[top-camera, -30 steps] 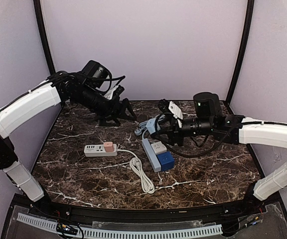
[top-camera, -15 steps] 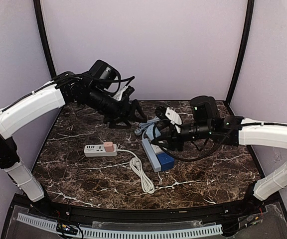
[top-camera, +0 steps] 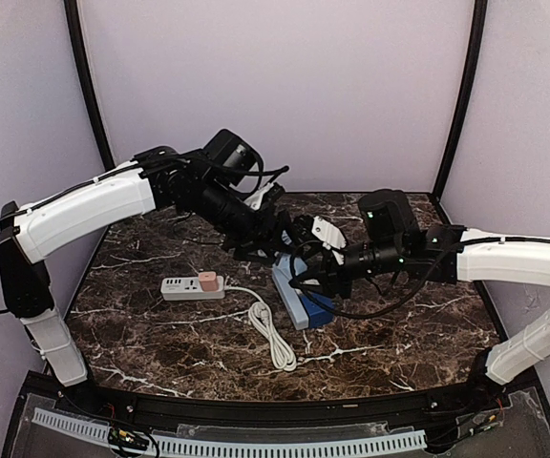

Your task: Insert the plug

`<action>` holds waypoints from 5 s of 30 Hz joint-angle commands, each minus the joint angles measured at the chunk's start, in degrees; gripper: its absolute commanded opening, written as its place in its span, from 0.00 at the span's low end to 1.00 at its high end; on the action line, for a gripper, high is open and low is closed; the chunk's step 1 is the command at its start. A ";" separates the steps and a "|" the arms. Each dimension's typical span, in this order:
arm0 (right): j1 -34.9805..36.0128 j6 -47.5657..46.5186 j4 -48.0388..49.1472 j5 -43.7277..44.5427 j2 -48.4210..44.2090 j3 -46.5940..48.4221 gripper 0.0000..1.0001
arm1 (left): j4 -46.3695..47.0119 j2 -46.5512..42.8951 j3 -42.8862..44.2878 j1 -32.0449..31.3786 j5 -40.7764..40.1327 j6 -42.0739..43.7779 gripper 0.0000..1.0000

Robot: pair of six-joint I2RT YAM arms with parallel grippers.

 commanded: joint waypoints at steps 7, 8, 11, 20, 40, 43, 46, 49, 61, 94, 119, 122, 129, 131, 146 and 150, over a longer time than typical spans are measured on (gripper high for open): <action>1.12 -1.17 0.17 1.79 -0.91 1.46 0.00 | -0.32 1.24 2.14 -0.40 5.29 0.74 0.55; 1.24 -1.42 0.17 1.92 -0.92 1.40 0.00 | -0.38 1.56 2.04 -0.44 5.39 0.82 0.54; 1.66 -2.34 -0.07 2.39 -0.69 1.60 0.00 | -0.78 2.02 1.71 -0.61 5.49 0.86 0.52; 2.19 -2.71 -1.16 3.97 -0.38 2.62 0.00 | -1.89 2.99 1.74 -0.79 7.17 1.26 0.46; 2.34 -4.17 -3.12 10.55 0.31 3.32 0.02 | -4.68 5.50 3.59 -0.82 5.77 3.01 0.01; 2.34 -4.08 -3.25 10.64 -0.08 3.10 0.06 | -2.72 4.76 2.46 -0.81 4.42 1.74 0.01; 2.36 -3.95 -3.33 11.85 -0.57 2.87 0.15 | -1.42 3.85 0.99 -0.84 3.04 -0.21 0.01; 2.36 -3.10 -3.17 13.66 -1.24 1.99 0.40 | 1.11 2.51 -2.03 -0.82 1.82 -1.75 0.01; 2.40 -1.50 -1.76 17.08 -3.07 -0.37 0.88 | 4.55 -2.84 -9.04 -0.81 -2.00 -4.84 0.01; 1.63 8.20 2.91 37.73 -6.83 -3.54 0.99 | -13.28 -8.67 -6.84 4.14 -29.21 -13.40 0.01; 1.44 20.40 -3.57 40.94 -10.27 -4.19 0.99 | -29.39 -13.58 -9.14 10.59 -41.17 -44.44 0.01; 1.43 21.35 -3.93 42.61 -10.90 -4.75 0.99 | -33.78 -13.04 -8.47 11.29 -41.08 -49.27 0.01; 1.44 22.94 -6.27 42.72 -12.01 -4.70 0.99 | -35.93 -12.47 -10.52 13.09 -37.37 -58.73 0.01; 1.44 23.40 -6.43 43.51 -12.78 -5.05 0.99 | -34.03 -12.94 -11.80 13.48 -36.51 -60.99 0.01; 1.37 30.12 -12.81 47.29 -17.83 -6.73 0.99 | -22.53 -9.71 -17.78 18.32 -26.01 -71.25 0.01; 1.42 30.40 -14.46 47.58 -18.46 -7.15 0.99 | -21.64 -6.54 -17.02 18.67 -24.25 -73.94 0.01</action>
